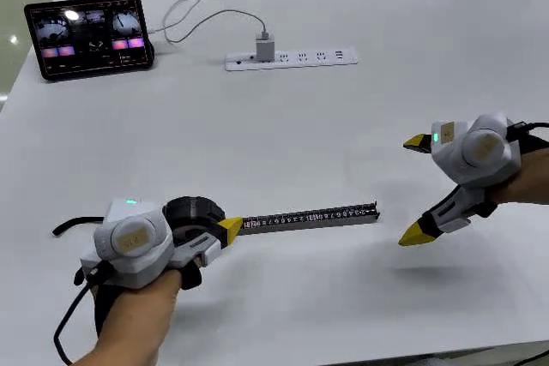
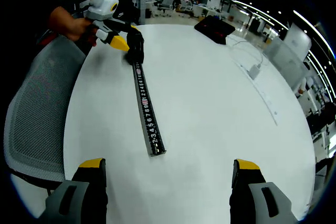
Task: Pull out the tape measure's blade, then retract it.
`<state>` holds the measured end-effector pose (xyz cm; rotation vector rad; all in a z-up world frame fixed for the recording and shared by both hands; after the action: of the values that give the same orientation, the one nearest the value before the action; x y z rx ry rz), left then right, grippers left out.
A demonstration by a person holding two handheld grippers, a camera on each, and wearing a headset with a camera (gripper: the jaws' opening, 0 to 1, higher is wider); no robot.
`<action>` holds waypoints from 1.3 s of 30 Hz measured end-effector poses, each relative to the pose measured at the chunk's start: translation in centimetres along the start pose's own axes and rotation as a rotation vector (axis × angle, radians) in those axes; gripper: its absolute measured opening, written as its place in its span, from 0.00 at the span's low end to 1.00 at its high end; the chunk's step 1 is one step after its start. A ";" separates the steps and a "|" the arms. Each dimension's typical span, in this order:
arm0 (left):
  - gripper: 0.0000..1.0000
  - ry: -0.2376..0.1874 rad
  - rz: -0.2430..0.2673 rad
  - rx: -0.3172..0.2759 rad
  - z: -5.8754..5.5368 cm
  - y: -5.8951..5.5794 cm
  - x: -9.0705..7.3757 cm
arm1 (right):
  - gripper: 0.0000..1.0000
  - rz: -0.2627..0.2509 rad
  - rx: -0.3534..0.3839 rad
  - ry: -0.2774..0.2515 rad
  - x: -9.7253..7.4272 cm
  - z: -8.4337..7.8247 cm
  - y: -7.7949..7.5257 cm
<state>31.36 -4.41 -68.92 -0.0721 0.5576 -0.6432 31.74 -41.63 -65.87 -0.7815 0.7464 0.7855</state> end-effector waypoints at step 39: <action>0.99 -0.037 0.023 0.025 -1.6 -0.2 0.8 | 0.32 0.137 -0.155 0.016 4.2 0.7 1.1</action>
<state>30.94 -4.89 -70.66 -0.0543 0.5139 -0.6253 33.13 -39.21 -69.21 -0.8828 0.7655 0.9699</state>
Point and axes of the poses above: the centre of the closed fingertips' face, and the gripper's own axes: x roughly forward along the fingers, y roughly to its left, z roughly out of its top, the point moved 10 cm from there along -x, roughly backward along the fingers, and after that the axes turned 15 degrees about -z, right-handed, at the moved point
